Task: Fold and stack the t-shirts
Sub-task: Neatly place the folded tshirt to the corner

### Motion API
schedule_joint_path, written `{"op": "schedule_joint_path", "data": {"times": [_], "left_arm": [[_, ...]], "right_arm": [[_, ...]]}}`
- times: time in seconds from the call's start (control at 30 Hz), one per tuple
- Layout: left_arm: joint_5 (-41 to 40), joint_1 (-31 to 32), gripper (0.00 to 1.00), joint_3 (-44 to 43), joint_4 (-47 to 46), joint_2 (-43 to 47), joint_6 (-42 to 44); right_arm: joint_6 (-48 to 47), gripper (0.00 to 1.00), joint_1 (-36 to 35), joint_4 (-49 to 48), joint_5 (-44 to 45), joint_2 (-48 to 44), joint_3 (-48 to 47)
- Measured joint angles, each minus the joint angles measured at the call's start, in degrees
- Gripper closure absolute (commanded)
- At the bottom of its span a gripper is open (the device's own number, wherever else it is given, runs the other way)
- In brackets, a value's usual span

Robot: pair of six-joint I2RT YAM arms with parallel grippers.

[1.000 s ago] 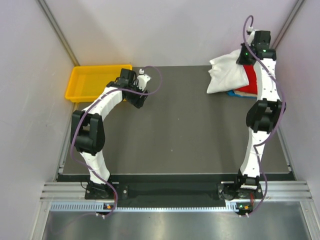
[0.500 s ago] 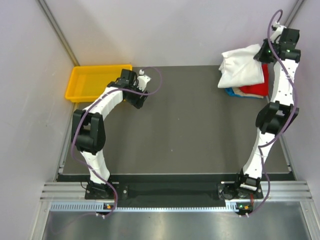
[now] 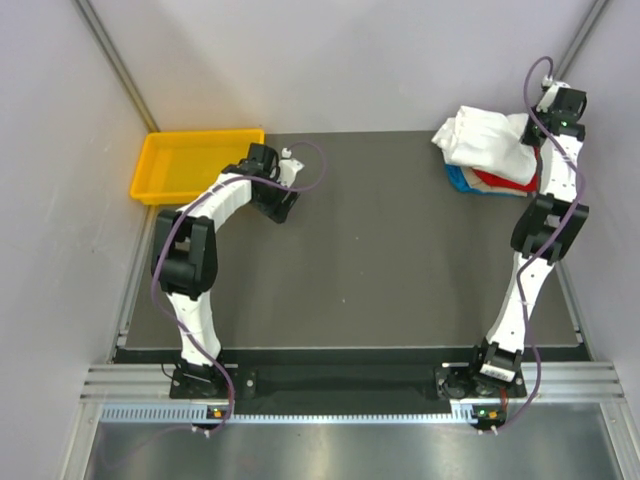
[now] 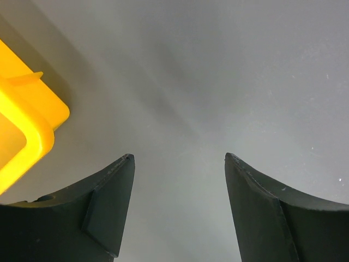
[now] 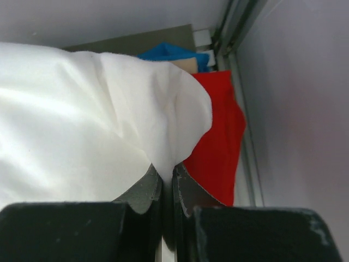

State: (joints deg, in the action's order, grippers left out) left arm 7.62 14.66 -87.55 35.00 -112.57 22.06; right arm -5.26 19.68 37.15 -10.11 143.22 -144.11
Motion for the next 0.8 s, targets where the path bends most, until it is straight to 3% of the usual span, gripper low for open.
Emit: {"op": "schedule_joint_path", "data": {"times": [0.13,0.17,0.23,0.27,0.37,0.57,0.73,0.8], "left_arm": [[-0.5,0.0,0.28,-0.7,0.3,-0.9,-0.2],[-0.7,0.1,0.28,-0.8,0.3,-1.1,-0.2],[-1.1,0.1,0.28,-0.8,0.5,-1.5,-0.2],[-1.1,0.1,0.28,-0.8,0.6,-1.7,-0.2],[-1.3,0.1,0.26,-1.0,1.1,-2.5,-0.2],[-1.0,0.2,0.26,-1.0,1.8,-2.7,-0.2],[-0.3,0.4,0.25,-0.9,2.2,-2.7,-0.1],[-0.1,0.4,0.25,-0.3,2.1,-2.4,-0.1]], "right_arm": [[-0.9,1.0,0.8,-4.5,2.6,0.9,0.0],[-1.2,0.93,1.0,-5.6,3.1,0.9,0.0],[-1.6,0.62,1.1,-7.8,3.9,0.9,0.0],[-1.6,0.37,1.1,-8.5,4.4,0.9,0.0],[-2.7,0.18,1.1,-10.6,5.9,0.9,0.0],[-3.8,0.12,0.0,-12.8,9.7,-4.6,9.7],[-4.2,0.25,-5.0,-15.1,12.1,-18.5,27.3],[-4.3,0.33,-8.8,-15.8,12.7,-22.1,29.3]]}}
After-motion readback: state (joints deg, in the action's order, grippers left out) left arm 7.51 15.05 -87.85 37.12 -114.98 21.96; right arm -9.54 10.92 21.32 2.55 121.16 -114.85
